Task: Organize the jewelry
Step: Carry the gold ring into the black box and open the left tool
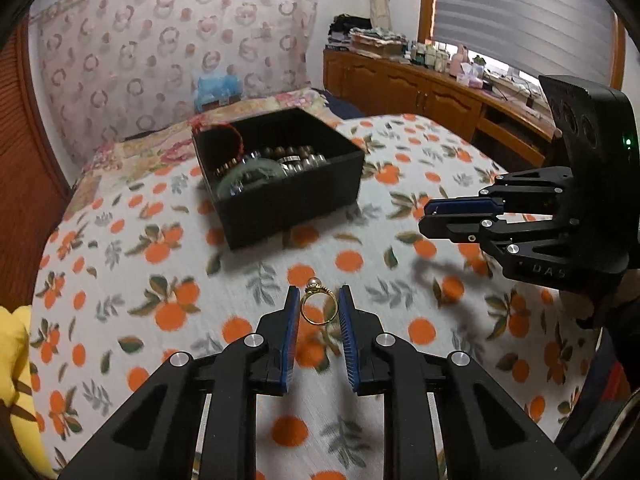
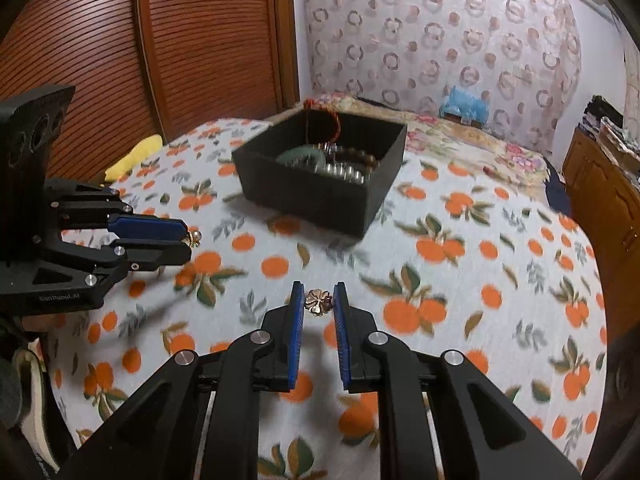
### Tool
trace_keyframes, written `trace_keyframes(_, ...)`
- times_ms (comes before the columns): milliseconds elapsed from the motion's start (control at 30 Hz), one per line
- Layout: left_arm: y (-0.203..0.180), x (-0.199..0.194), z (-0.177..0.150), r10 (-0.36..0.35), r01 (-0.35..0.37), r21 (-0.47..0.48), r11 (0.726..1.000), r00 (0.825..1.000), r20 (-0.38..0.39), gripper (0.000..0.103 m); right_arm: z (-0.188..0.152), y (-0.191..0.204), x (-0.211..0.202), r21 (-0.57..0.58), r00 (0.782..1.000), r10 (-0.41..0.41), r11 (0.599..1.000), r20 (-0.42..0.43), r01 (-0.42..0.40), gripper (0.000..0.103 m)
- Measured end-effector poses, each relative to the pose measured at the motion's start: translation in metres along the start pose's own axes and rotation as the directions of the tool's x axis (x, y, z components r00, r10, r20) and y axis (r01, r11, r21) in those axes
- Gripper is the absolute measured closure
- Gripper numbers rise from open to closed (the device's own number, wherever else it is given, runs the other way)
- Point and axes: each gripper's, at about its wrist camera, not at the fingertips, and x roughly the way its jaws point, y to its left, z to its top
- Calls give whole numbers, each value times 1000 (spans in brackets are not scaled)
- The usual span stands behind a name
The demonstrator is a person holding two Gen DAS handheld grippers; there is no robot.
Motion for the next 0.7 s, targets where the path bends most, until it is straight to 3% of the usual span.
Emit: trace_keyframes(700, 36, 12, 55, 33, -30, -41, 999, 996, 86, 85, 99, -29, 44, -42, 997, 9, 999, 83, -5, 86)
